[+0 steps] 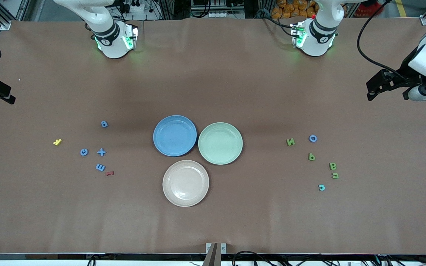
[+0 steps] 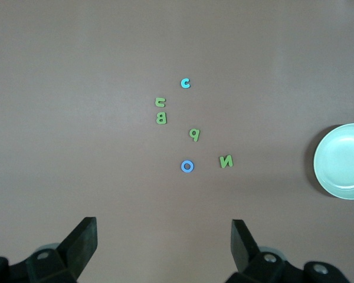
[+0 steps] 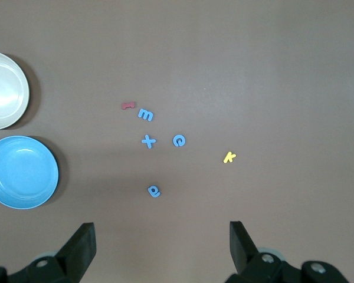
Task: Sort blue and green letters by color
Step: 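Move both arms out from rest toward the letters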
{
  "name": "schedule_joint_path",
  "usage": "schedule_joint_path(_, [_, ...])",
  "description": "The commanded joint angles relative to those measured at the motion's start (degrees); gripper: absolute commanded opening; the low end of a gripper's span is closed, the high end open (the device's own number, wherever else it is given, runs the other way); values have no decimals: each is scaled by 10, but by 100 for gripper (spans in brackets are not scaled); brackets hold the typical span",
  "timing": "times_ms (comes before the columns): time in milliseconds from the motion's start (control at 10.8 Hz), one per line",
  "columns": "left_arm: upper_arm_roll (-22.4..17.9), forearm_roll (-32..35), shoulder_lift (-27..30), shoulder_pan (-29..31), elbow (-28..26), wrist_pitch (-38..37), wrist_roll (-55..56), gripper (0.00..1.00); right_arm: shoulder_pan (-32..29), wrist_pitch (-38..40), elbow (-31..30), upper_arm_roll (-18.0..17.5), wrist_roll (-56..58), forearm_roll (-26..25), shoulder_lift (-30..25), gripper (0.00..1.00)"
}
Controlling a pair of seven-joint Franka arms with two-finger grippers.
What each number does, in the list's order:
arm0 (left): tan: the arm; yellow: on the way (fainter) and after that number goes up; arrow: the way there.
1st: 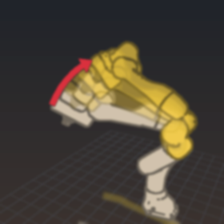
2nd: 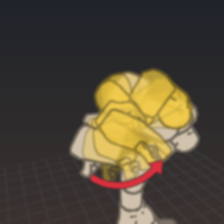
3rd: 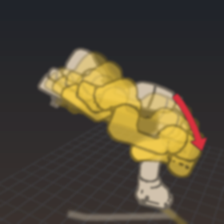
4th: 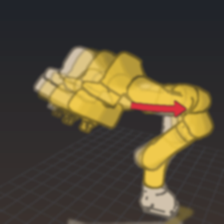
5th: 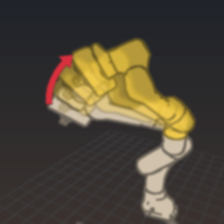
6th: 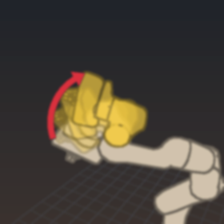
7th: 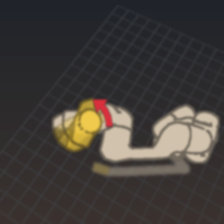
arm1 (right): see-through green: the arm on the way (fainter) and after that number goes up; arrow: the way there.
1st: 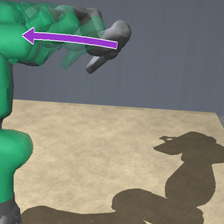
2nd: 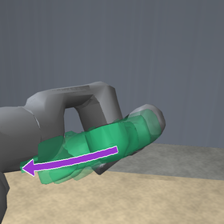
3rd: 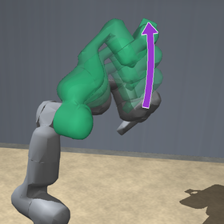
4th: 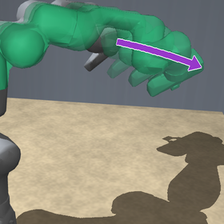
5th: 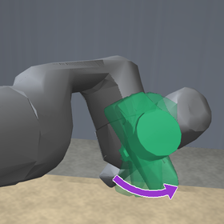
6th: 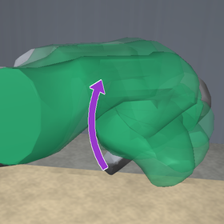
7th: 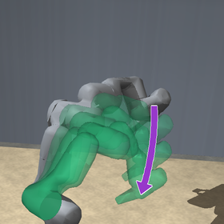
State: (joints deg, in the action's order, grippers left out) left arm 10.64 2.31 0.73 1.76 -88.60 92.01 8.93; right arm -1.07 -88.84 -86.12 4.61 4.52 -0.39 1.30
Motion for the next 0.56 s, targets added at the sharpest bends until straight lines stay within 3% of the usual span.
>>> schedule_joint_path(0, [0,-13,5,4,4,-10,-15,100,13,9,10,-3,-7,-8,4,100])
schedule_joint_path(465, [1,-18,0,2,-22,-10,-17,100,16,9,11,-5,-6,-8,3,100])
